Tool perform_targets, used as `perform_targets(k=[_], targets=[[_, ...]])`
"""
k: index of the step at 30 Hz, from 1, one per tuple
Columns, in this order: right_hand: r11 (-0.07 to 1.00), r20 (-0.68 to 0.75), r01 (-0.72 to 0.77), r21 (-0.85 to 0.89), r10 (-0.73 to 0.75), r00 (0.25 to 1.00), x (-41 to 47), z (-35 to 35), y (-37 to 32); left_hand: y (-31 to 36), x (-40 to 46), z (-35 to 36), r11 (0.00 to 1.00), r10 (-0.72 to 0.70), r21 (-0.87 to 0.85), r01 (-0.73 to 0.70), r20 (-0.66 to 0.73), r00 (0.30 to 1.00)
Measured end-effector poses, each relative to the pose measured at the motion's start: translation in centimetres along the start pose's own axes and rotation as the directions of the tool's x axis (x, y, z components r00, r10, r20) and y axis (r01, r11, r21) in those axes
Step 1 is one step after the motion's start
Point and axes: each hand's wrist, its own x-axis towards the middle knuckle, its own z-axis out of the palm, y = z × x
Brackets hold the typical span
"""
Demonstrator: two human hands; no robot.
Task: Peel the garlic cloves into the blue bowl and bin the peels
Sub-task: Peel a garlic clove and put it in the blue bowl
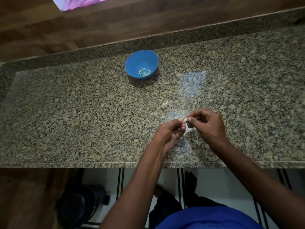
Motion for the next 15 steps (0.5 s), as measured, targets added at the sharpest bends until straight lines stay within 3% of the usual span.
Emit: perform_targets(k=[4, 6, 9, 11, 13, 15], targets=[[0.916, -0.045, 0.236, -0.326, -0.264, 0.964, -0.9, 0.8, 0.4, -1.1, 0.6, -0.3, 0.996, 0.073, 0.046, -0.072, -0.03, 0.997], [0.908, -0.021, 0.247, -0.339, -0.27, 0.963, -0.9, 0.7, 0.6, -1.3, 0.8, -0.4, 0.979, 0.156, 0.138, -0.15, -0.036, 0.987], [0.964, -0.036, 0.053, -0.26, -0.064, 0.997, 0.0, 0.3, 1.0, -1.2, 1.1, -0.6, 0.915, 0.3, 0.288, -0.283, -0.014, 0.954], [0.989, 0.03, -0.141, -0.037, 0.143, 0.989, 0.7, 0.1, 0.7, -1.0, 1.2, -0.5, 0.886, 0.349, 0.326, -0.329, -0.002, 0.937], [0.914, 0.141, -0.35, 0.204, 0.327, 0.935, 1.3, 0.0, 0.1, -0.9, 1.3, -0.5, 0.874, 0.365, 0.341, -0.345, 0.005, 0.931], [0.792, 0.199, -0.521, 0.317, 0.482, 0.853, 2.0, -0.3, 0.0, -0.8, 1.4, -0.6, 0.859, 0.379, 0.367, -0.356, 0.01, 0.925]])
